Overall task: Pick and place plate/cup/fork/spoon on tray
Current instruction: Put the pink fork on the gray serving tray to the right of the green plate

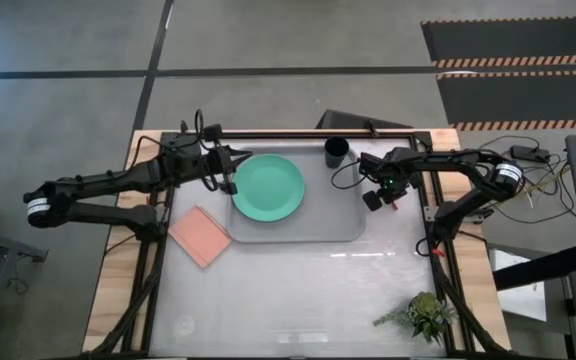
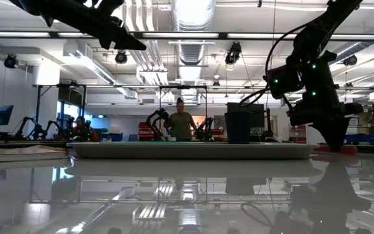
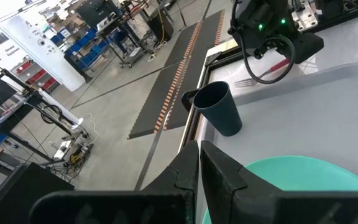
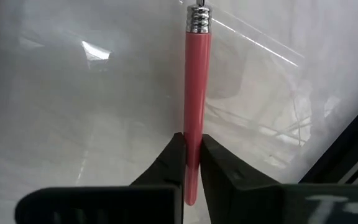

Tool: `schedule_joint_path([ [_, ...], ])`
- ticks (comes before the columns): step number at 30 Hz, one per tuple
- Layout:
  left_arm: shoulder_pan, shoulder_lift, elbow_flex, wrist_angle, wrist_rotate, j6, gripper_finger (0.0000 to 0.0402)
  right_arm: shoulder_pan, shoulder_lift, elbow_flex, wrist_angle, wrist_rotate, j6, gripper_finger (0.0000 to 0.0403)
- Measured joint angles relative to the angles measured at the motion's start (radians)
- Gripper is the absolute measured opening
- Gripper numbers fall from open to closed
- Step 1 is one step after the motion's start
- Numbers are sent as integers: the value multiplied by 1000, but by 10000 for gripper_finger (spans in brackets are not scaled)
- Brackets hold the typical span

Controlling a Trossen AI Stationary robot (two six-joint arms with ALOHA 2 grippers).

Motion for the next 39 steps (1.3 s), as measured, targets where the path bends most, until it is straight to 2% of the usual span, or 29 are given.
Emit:
schedule_joint_path([
  [10,0,0,0,0,0,0,0,1,-72,45,-71,-8,28,19],
  [15,0,0,0,0,0,0,0,26,-127,86,-153,-64,63,19],
  [19,0,0,0,0,0,0,0,76,-163,130,-240,-97,104,19],
  [25,-1,0,0,0,0,0,0,214,-186,203,-221,-188,209,18],
  [32,-1,0,0,0,0,-1,0,390,-117,274,-64,-180,319,18],
  [39,-1,0,0,0,0,-1,0,438,78,391,-62,-95,343,18],
])
